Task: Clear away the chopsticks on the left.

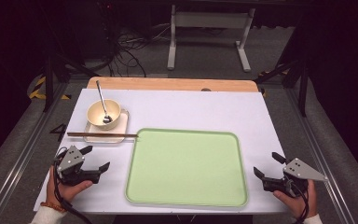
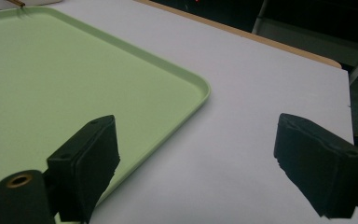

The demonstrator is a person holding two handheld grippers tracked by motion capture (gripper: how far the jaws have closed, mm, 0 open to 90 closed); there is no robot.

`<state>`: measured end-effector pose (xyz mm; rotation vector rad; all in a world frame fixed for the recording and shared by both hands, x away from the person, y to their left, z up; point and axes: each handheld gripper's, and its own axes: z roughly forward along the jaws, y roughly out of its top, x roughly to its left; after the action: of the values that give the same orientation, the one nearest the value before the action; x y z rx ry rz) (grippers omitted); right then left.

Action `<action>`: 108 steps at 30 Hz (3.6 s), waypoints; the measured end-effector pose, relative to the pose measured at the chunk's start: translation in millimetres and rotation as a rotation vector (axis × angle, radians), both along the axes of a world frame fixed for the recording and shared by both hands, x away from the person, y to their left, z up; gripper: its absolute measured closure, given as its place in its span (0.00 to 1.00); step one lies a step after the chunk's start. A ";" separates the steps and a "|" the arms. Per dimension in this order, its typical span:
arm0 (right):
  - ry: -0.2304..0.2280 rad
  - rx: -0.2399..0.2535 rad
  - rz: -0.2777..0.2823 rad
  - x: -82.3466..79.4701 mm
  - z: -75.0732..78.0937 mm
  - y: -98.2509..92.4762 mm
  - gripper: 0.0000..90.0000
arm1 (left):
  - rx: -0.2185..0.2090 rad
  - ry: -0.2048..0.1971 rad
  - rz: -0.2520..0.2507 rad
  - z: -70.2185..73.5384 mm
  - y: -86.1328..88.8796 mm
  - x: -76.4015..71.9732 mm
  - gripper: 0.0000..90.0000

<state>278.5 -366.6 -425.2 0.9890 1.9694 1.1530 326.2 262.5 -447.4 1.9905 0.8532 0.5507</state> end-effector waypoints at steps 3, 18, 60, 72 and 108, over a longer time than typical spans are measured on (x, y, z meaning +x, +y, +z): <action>0.003 -0.002 0.007 0.1 -0.7 0.7 0.16 | -0.001 -0.002 0.010 0.4 -0.8 -0.4 0.14; 0.004 -0.017 0.048 4.3 -0.1 10.2 0.16 | -0.025 0.004 0.016 2.1 7.2 -6.6 0.25; 0.065 -0.014 0.096 3.1 -5.9 12.7 0.14 | 0.045 0.051 0.020 16.2 46.9 71.4 0.55; 0.088 -0.025 0.098 5.6 -10.0 12.8 0.15 | 0.053 0.115 -0.016 -0.8 43.5 101.9 0.67; 0.106 -0.040 0.087 2.1 -11.5 11.6 0.16 | 0.074 0.058 -0.070 1.3 43.2 101.8 0.81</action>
<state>280.7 -355.0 -436.7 0.9696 2.1299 1.1234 428.0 305.7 -446.1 2.1047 0.8055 0.4932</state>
